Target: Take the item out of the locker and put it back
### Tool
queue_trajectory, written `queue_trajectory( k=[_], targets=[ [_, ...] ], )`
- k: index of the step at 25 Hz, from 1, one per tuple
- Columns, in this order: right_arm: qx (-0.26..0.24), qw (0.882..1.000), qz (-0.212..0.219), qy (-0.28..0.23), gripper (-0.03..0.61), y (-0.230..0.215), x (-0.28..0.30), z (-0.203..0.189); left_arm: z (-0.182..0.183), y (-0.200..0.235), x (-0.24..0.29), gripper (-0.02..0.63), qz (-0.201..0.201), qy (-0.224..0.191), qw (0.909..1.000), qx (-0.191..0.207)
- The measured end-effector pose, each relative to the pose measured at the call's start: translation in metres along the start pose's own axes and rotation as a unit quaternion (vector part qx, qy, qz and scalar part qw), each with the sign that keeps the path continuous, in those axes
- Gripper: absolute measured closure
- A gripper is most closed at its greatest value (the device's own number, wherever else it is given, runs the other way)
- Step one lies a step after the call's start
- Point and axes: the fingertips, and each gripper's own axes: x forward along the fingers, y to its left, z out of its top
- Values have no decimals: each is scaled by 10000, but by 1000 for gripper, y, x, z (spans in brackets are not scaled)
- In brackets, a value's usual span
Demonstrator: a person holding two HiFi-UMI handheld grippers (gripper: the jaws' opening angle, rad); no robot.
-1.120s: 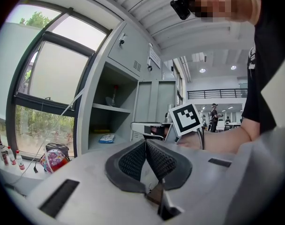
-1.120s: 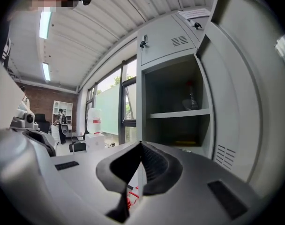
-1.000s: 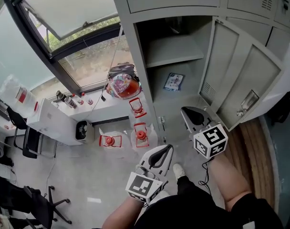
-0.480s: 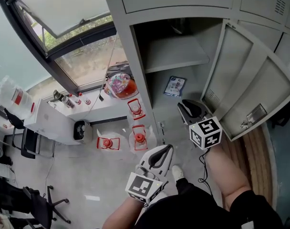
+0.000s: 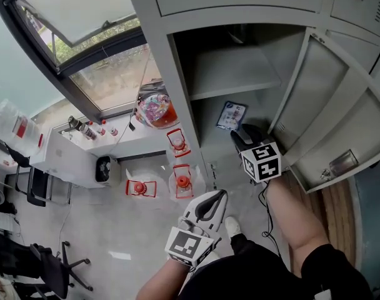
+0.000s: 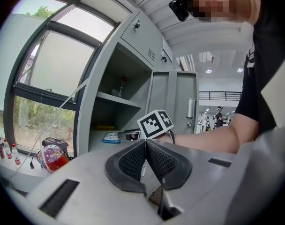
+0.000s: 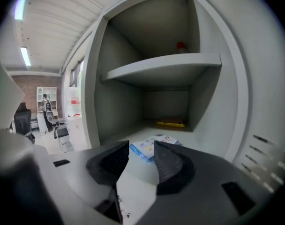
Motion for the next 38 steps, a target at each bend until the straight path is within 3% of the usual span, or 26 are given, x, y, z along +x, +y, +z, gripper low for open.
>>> queue_trajectory(
  k=[17, 24, 29, 38],
  targets=[
    [7, 9954, 69, 954, 293, -14, 48, -24, -7, 25, 9, 597, 131, 107, 9997, -172],
    [-398, 9904, -102, 1319, 381, -17, 51, -33, -4, 27, 9, 597, 178, 102, 9993, -309],
    [-429, 9908, -146, 1272, 426, -18, 49, -33, -6, 30, 5, 597, 185, 107, 9995, -250],
    [-274, 9948, -165, 963, 454, -15, 38, -24, -6, 28, -2, 597, 187, 97, 9996, -188]
  ],
)
